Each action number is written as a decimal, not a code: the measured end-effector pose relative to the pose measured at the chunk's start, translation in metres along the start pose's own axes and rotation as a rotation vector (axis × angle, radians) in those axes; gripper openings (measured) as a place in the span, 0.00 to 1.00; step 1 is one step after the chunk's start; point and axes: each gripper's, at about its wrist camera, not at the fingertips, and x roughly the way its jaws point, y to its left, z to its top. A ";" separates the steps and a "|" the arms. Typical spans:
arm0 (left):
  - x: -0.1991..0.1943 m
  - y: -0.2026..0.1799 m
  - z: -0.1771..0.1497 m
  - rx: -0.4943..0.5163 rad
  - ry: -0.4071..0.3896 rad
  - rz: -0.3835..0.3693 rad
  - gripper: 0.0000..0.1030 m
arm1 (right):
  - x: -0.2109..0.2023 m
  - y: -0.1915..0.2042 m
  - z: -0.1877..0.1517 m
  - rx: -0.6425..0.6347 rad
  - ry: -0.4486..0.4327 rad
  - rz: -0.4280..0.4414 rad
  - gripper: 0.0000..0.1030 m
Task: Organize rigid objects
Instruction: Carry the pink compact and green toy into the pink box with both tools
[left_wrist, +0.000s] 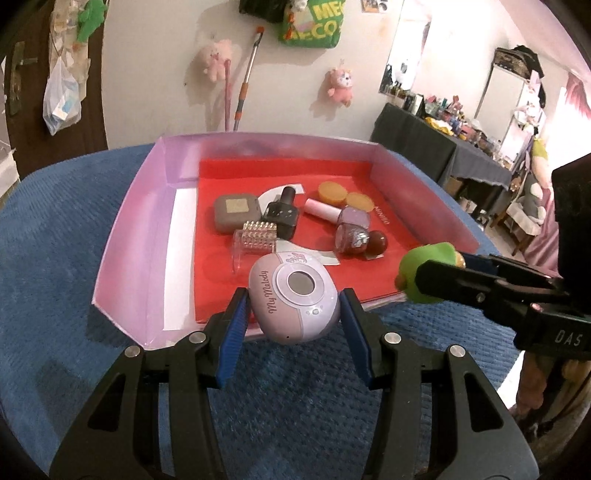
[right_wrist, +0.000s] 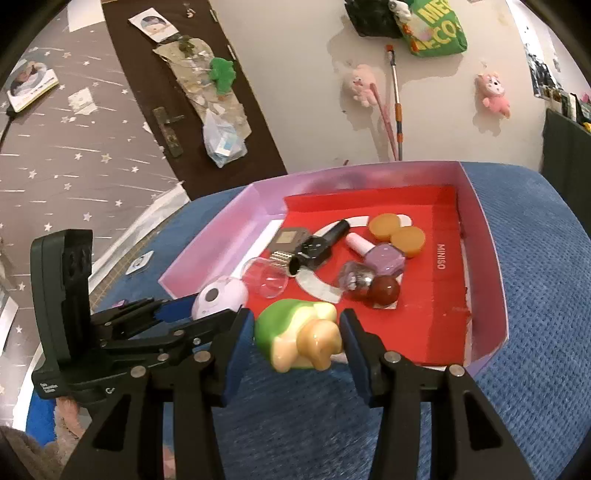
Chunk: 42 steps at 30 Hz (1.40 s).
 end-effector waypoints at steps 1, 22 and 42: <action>0.003 0.001 0.001 -0.003 0.010 -0.002 0.46 | 0.003 -0.002 0.001 0.001 0.005 -0.007 0.49; 0.030 0.018 0.008 -0.044 0.071 -0.049 0.45 | 0.051 -0.019 0.003 0.000 0.104 -0.077 0.49; 0.059 0.003 0.026 0.007 0.032 0.026 0.41 | 0.066 -0.019 0.007 -0.042 0.095 -0.172 0.49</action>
